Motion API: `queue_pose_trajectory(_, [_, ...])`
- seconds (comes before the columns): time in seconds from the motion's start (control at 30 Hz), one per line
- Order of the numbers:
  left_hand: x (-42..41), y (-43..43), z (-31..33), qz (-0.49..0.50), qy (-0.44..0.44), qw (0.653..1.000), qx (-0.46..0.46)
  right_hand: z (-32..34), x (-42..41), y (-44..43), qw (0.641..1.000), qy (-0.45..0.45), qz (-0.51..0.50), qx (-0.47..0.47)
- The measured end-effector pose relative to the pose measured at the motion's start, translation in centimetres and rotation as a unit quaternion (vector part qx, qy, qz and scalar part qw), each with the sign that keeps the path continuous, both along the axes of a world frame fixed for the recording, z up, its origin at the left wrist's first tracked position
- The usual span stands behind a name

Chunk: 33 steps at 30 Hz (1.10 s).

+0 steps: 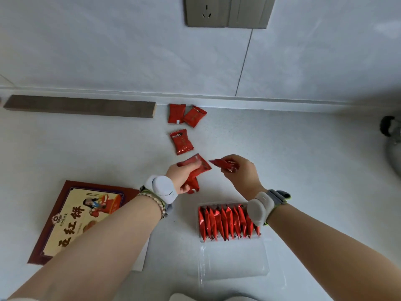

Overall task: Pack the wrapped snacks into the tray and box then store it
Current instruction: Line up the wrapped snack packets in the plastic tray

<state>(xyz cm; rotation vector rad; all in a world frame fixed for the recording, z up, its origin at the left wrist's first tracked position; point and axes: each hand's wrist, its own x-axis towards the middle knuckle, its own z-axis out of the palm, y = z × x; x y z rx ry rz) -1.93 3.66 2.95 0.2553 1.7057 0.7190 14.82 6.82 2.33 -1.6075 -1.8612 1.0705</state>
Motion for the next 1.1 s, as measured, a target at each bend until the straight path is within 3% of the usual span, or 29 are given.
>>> queue_pose_trajectory(0.13, [2.8, -2.0, 2.2, -0.026, -0.040, 0.998, 0.049, 1.2, 1.7, -2.7, 0.993, 0.094, -0.014, 0.066])
queue_pose_trajectory(0.23, [4.0, -2.9, 2.8, -0.043, -0.056, 0.996, 0.047, 1.8, 2.6, -3.8, 0.989, 0.110, -0.006, 0.096])
queue_pose_trajectory(0.37, [5.4, -3.9, 3.7, -0.040, -0.098, 0.992, 0.063, 2.8, 3.7, -5.7, 0.990, 0.131, 0.015, 0.044])
queue_pose_trajectory(0.5, [6.4, -4.8, 4.4, -0.031, -0.122, 0.988, 0.095, 4.2, 4.4, -6.9, 0.978, 0.206, 0.007, -0.035])
queue_pose_trajectory(0.73, [6.3, -6.2, 4.6, -0.045, -0.134, 0.980, 0.138, 5.3, 4.6, -6.8, 0.987, 0.146, -0.068, 0.006])
queue_pose_trajectory(0.97, [6.5, -6.4, 5.2, -0.022, -0.179, 0.971, 0.158, 5.8, 4.4, -6.8, 0.995, -0.017, 0.065, 0.073])
queue_pose_trajectory(1.03, [6.2, -6.3, 5.1, -0.008, -0.176, 0.972, 0.157, 5.6, 4.7, -6.7, 0.997, 0.003, 0.026, 0.069])
queue_pose_trajectory(1.1, [5.9, -6.2, 4.9, -0.002, -0.156, 0.976, 0.153, 5.5, 5.0, -6.6, 0.993, 0.095, -0.070, -0.011])
